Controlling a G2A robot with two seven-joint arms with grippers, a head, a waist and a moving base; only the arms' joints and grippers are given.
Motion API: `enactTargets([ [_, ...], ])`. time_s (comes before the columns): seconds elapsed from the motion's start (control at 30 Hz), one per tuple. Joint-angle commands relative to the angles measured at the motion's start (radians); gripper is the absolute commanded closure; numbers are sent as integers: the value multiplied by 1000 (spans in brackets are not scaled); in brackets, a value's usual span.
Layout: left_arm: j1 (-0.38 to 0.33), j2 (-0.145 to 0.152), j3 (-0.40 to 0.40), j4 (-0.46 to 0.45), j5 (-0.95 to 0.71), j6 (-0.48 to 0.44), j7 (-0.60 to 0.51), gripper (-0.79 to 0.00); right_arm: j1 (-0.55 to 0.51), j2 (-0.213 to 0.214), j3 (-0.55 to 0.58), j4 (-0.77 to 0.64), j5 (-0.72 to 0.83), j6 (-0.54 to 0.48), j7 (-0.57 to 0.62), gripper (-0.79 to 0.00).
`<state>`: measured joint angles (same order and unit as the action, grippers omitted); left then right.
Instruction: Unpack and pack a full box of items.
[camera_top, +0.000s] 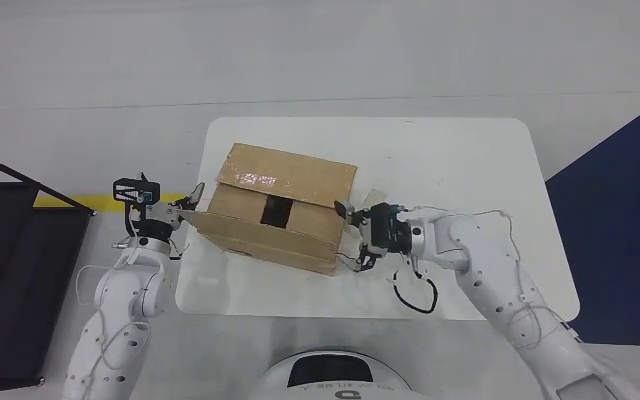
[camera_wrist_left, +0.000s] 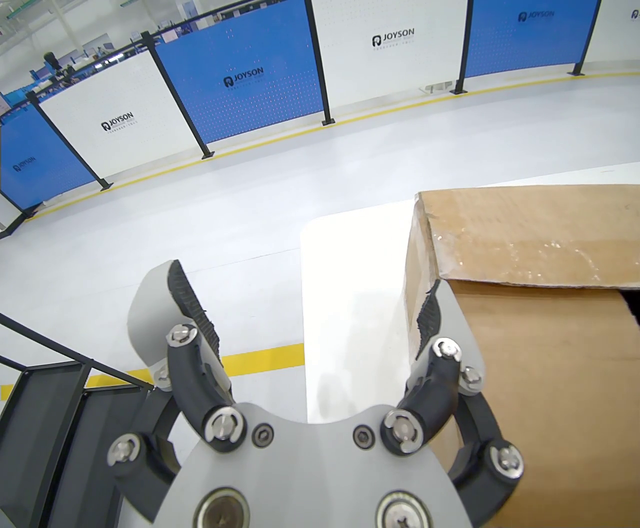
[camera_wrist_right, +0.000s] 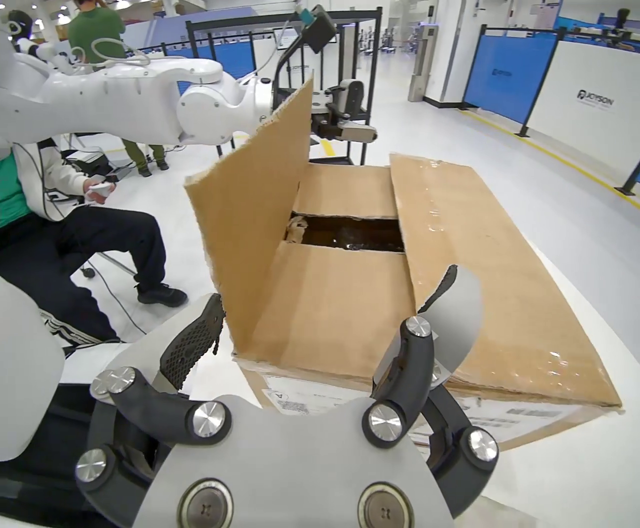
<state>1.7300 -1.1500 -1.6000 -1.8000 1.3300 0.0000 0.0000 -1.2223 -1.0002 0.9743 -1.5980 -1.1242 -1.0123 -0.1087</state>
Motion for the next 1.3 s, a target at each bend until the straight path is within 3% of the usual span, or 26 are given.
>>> enactTargets([
  [0.0, 0, 0, 0, 0, 0, 0, 0, -785, 12, 26, -32, -15, -23, 0, -29, -785],
  [0.2, -1, -1, -6, 1, -12, 5, 7, -785, 23, 99, -101, -76, -190, 0, -150, -785],
  [0.5, 65, -6, -141, 26, -207, -23, 168, -785, 23, 163, -148, -123, -386, 0, -325, -785],
  [0.7, 28, -11, -191, 77, -348, 28, 54, -785, 33, 182, -187, -145, -490, 0, -378, -785],
  [0.87, -13, -9, -149, 64, -276, -1, -28, -785, 53, 189, -224, -139, -521, 0, -385, -785],
  [0.97, -22, -8, -113, 50, -238, -62, -38, -785, 68, 189, -244, -136, -512, 0, -371, -785],
  [1.07, -23, -4, -97, 44, -209, -179, -32, -785, 85, 188, -265, -121, -500, 0, -343, -785],
  [1.27, -29, 6, -107, 67, -205, -377, 13, -785, 120, 178, -291, -101, -431, 0, -264, -785],
])
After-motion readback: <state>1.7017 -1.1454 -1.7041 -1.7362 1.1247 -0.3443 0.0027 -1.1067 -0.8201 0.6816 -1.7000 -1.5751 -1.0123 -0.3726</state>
